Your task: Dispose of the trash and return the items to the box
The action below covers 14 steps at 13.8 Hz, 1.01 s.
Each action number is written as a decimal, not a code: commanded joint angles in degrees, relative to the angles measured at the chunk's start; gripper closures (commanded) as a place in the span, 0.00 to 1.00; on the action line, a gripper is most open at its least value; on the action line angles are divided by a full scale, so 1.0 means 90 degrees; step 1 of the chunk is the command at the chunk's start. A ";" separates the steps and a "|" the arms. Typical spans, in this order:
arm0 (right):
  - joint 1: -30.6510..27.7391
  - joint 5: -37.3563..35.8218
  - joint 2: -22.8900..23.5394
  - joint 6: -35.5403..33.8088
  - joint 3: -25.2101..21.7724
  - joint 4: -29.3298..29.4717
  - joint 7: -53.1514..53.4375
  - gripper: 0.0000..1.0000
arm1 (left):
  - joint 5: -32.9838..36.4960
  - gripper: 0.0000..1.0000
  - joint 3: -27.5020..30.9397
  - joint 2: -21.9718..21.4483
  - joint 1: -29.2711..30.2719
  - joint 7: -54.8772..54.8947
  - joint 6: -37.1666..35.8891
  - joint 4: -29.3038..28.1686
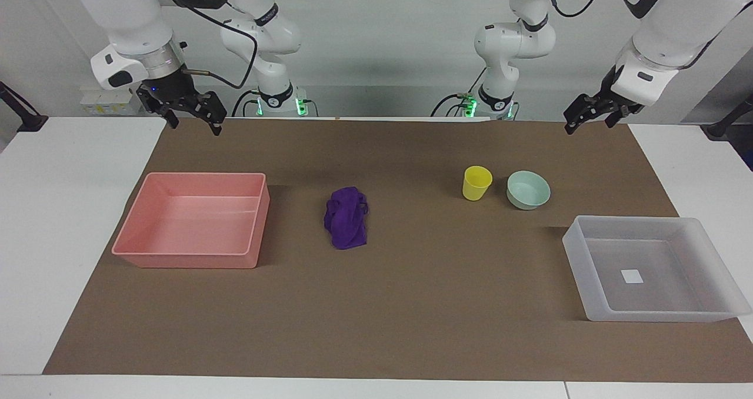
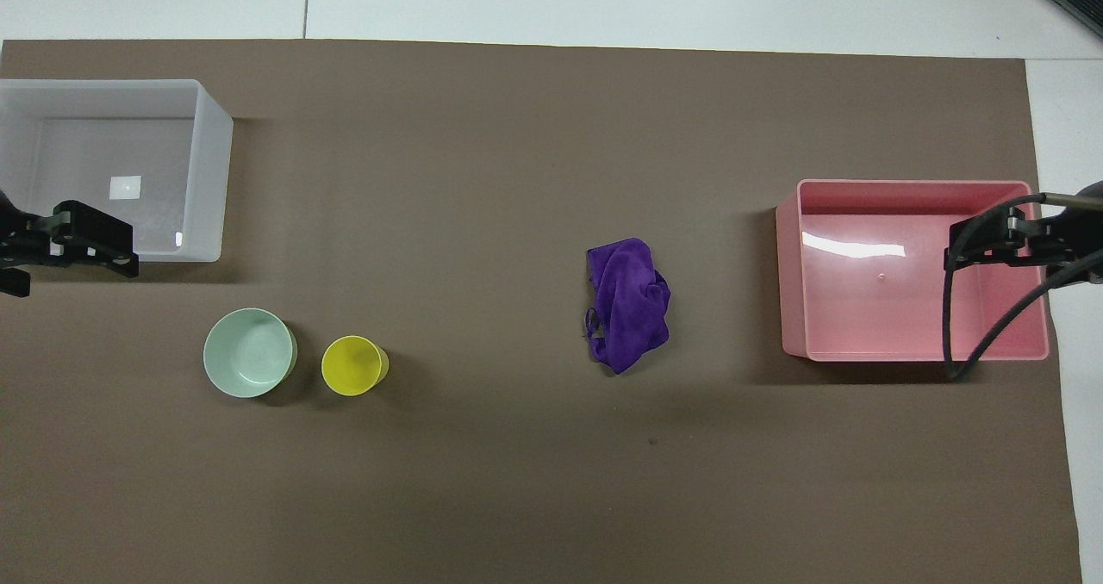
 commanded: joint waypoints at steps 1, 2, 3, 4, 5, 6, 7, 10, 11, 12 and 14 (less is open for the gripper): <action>-0.0046 0.0127 -0.0131 0.0086 0.0008 -0.0162 -0.0102 0.00 | -0.0048 0.00 0.0022 -0.0163 -0.0005 -0.0067 0.0111 -0.0213; -0.0046 0.0127 -0.0131 0.0096 0.0008 -0.0153 -0.0111 0.00 | -0.0048 0.00 0.0012 -0.0173 -0.0015 -0.0067 0.0111 -0.0223; -0.0046 0.0117 -0.0131 0.0096 0.0008 -0.0153 -0.0121 0.00 | -0.0038 0.00 0.0022 -0.0134 -0.0015 -0.0058 0.0120 -0.0214; -0.0065 0.0127 -0.0131 0.0038 -0.0001 -0.0162 -0.0111 0.00 | -0.0038 0.00 0.0022 -0.0124 -0.0005 -0.0048 0.0159 -0.0233; -0.0123 0.0117 -0.0131 0.0037 -0.0011 -0.0153 -0.0140 0.00 | -0.0038 0.00 0.0022 -0.0115 -0.0005 -0.0048 0.0218 -0.0214; -0.0134 0.0117 -0.0131 0.0037 -0.0011 -0.0153 -0.0131 0.00 | -0.0038 0.00 0.0022 -0.0114 -0.0005 -0.0038 0.0286 -0.0204; -0.0134 0.0117 -0.0131 0.0047 -0.0011 -0.0153 -0.0140 0.00 | -0.0038 0.00 0.0022 -0.0114 -0.0015 -0.0009 0.0287 -0.0223; -0.0056 0.0098 -0.0131 0.0145 0.0047 -0.0162 -0.0092 0.00 | -0.0037 0.00 0.0012 -0.0114 -0.0006 0.0020 0.0200 -0.0204; -0.0046 0.0107 -0.0131 0.0222 0.0067 -0.0220 -0.0092 0.00 | -0.0038 0.00 0.0012 -0.0134 -0.0015 0.0088 0.0170 -0.0242; -0.0046 0.0107 -0.0131 0.0339 0.0077 -0.0289 -0.0092 0.00 | -0.0038 0.00 0.0041 -0.0124 0.0004 0.0099 0.0102 -0.0233; 0.0099 0.0107 -0.0053 0.0612 0.0077 -0.0299 -0.0092 0.00 | -0.0038 0.00 0.0012 -0.0153 -0.0015 0.0099 0.0208 -0.0233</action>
